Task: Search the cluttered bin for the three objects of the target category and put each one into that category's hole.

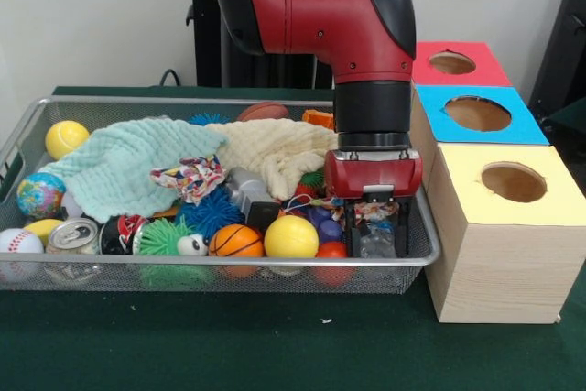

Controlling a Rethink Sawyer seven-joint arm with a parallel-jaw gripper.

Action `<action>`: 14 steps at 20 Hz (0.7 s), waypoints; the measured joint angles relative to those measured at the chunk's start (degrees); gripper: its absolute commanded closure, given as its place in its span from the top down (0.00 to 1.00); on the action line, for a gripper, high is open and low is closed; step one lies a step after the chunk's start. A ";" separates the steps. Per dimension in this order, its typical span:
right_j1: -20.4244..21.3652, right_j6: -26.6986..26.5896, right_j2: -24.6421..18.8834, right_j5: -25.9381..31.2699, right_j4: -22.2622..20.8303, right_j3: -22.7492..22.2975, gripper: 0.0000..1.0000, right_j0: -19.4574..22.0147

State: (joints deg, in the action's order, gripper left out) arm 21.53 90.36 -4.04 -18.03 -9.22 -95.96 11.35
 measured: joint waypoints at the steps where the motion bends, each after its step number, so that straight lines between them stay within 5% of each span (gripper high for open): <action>1: -0.05 -0.01 0.12 0.06 -0.02 -0.02 0.00 0.02; 14: -0.62 -0.01 1.12 0.02 -0.01 -0.02 0.00 0.26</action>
State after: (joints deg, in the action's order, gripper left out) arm 20.91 90.35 -2.92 -18.01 -9.23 -95.98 11.62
